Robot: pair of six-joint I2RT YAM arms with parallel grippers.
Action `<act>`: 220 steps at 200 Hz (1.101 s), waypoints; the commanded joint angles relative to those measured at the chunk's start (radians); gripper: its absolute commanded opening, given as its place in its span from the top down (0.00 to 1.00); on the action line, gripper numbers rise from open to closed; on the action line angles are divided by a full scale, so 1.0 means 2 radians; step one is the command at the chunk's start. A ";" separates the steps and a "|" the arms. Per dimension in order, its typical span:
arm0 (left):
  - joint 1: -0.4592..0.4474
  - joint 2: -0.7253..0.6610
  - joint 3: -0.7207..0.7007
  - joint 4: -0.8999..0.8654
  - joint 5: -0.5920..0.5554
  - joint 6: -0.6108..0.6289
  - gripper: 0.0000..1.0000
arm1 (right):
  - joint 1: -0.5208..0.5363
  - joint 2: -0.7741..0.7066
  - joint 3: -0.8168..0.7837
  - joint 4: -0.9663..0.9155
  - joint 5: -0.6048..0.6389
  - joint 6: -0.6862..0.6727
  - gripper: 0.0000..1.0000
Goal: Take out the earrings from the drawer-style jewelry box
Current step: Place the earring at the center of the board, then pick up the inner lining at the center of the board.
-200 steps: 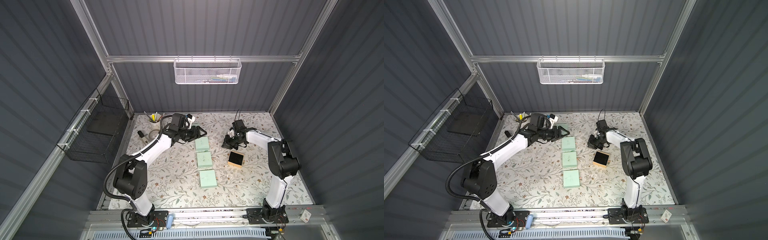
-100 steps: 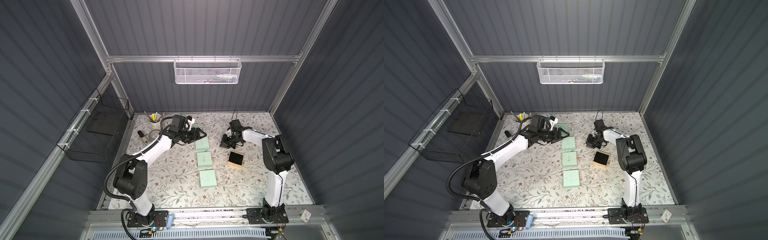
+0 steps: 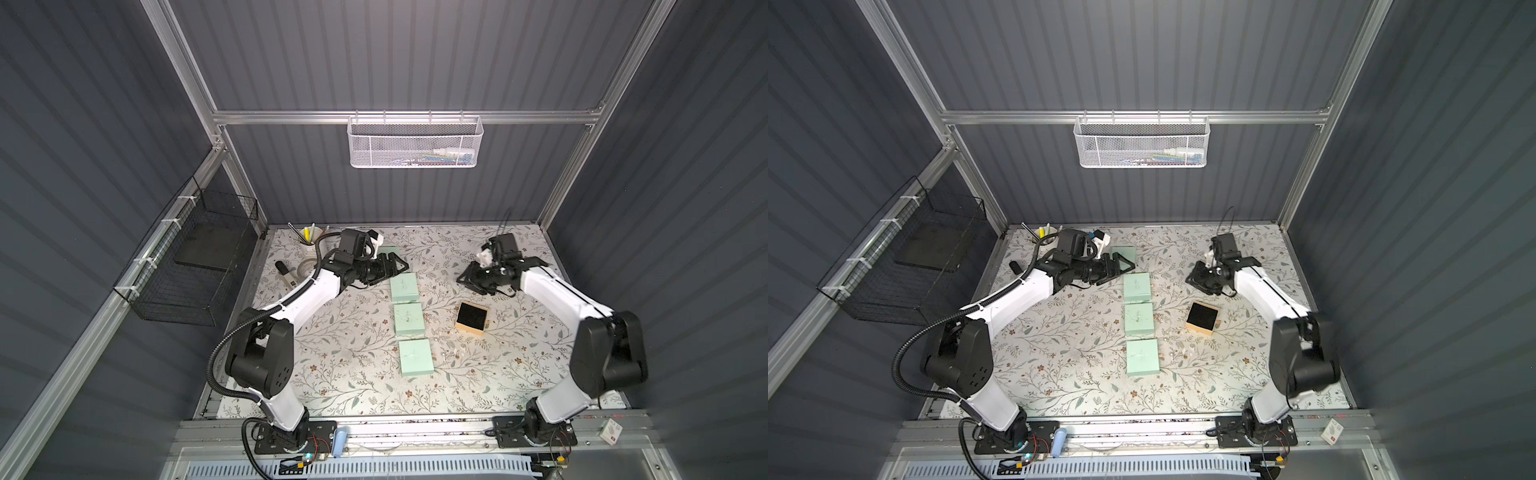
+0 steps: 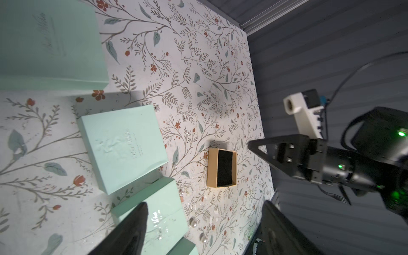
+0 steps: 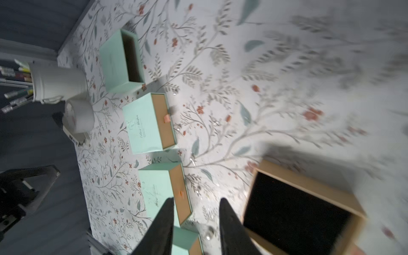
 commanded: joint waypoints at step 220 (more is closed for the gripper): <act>0.008 0.012 0.006 0.022 -0.022 -0.013 0.06 | -0.005 0.045 -0.082 -0.031 0.121 -0.018 0.83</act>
